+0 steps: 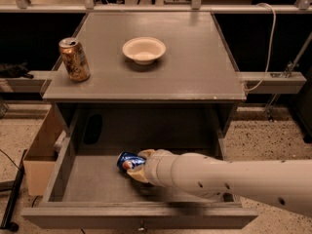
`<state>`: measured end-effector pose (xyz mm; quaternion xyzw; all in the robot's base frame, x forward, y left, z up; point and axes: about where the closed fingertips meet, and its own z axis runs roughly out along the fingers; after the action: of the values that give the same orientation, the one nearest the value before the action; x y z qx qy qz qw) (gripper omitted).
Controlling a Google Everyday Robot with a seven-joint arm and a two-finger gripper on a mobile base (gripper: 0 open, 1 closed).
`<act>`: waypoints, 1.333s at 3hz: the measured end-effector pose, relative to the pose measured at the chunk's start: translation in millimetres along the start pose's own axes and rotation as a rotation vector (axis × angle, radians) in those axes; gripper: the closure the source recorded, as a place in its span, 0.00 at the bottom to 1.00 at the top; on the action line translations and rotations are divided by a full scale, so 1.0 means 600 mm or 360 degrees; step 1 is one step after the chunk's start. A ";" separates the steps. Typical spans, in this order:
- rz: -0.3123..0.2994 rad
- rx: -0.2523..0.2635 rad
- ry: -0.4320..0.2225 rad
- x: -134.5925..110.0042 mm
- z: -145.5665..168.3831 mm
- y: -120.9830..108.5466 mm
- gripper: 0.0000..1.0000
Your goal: Pick pepsi can from top drawer and place on counter
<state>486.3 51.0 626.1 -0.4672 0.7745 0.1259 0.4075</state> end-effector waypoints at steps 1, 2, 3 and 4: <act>-0.0027 -0.0018 -0.0030 -0.015 -0.023 -0.013 1.00; -0.0095 -0.0024 -0.0100 -0.056 -0.078 -0.044 1.00; -0.0107 -0.0031 -0.0167 -0.083 -0.147 -0.086 1.00; -0.0100 -0.0013 -0.0203 -0.093 -0.222 -0.130 1.00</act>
Offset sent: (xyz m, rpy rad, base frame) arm 0.0100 -0.0617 0.1217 0.0584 -0.0975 0.0866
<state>495.4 -32.7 766.9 -0.4840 0.7314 0.1458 0.4578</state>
